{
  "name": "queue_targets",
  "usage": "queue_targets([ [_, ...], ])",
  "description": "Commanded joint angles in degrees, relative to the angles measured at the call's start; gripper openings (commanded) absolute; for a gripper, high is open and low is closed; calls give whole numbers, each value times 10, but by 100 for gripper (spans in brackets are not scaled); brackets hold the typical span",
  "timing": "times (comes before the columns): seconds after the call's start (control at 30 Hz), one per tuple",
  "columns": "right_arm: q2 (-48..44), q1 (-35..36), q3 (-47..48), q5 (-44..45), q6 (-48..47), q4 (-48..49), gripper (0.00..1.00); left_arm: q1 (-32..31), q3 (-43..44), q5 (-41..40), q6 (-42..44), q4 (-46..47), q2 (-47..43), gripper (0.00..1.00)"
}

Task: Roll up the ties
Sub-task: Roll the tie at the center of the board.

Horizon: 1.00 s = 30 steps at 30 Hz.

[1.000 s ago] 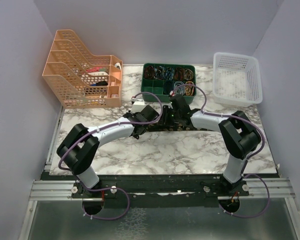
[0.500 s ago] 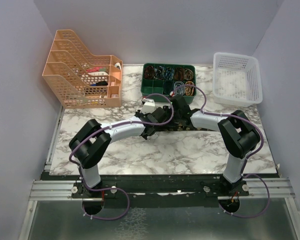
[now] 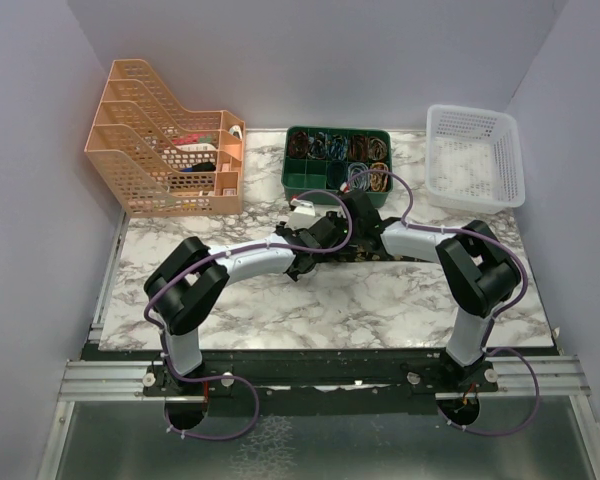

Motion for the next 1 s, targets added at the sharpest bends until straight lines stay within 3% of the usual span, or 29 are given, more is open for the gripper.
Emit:
queue_targets([
  [0.0, -29, -3, -10, 15, -5, -25, 40, -3, 1, 0, 5, -6, 4, 9],
  [0.37, -61, -4, -52, -8, -10, -40, 37, -3, 7, -12, 15, -8, 8, 9],
  [0.6, -58, -3, -3, 4, -15, -26, 37, -3, 0, -17, 19, -7, 2, 9],
  [0.97, 69, -4, 108, -43, -31, -23, 37, -3, 2, -18, 27, -8, -4, 9],
])
